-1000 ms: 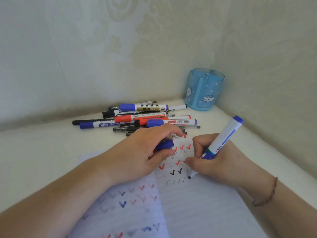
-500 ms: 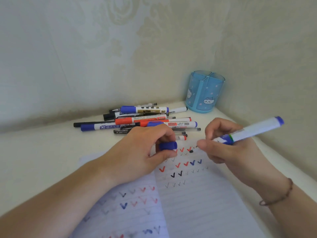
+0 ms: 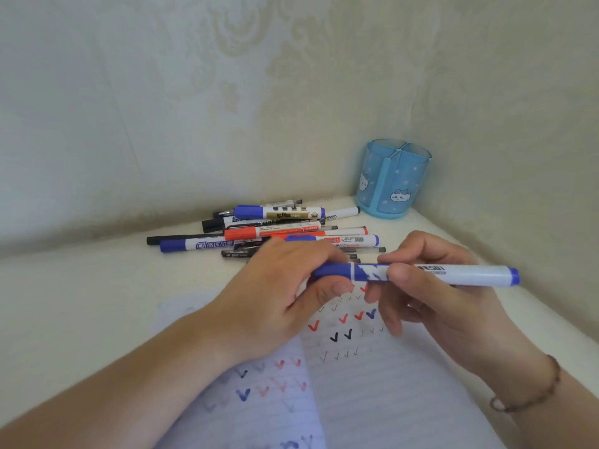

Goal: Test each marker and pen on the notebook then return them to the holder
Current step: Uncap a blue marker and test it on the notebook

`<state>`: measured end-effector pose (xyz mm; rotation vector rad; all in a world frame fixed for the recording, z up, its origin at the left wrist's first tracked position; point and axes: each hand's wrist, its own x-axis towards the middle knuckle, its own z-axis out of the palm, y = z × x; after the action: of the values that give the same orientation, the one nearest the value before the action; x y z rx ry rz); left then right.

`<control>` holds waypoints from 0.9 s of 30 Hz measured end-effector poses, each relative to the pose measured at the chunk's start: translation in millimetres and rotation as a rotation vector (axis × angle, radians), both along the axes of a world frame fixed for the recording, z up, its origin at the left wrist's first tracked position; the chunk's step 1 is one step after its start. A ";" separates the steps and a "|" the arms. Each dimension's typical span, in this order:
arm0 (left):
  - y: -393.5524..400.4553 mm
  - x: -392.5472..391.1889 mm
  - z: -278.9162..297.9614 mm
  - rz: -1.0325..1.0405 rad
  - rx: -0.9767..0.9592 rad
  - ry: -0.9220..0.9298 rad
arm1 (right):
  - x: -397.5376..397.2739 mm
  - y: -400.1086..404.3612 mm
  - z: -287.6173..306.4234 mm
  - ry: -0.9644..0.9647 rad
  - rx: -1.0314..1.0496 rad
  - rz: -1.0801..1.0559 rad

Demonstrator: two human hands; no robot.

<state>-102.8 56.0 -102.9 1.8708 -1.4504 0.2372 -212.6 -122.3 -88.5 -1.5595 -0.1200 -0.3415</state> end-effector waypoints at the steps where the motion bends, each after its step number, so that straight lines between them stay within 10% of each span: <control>1: 0.2 0.2 0.3 0.029 0.012 -0.034 | -0.2 3.4 0.0 -0.018 0.015 -0.013; 9: 0.9 -10.0 1.3 -0.135 0.004 0.234 | -1.9 28.7 -2.6 -0.129 0.094 -0.123; 19: -1.2 4.1 1.1 -0.004 -0.003 0.048 | 4.9 10.0 3.5 -0.026 0.003 -0.123; 27: 13.4 26.1 2.7 0.159 0.139 -0.096 | 1.5 -12.2 15.8 -0.051 0.039 -0.515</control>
<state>-76.8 69.4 -100.2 2.1164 -1.4135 0.3132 -211.0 -134.5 -72.7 -1.5287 0.2538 -0.7829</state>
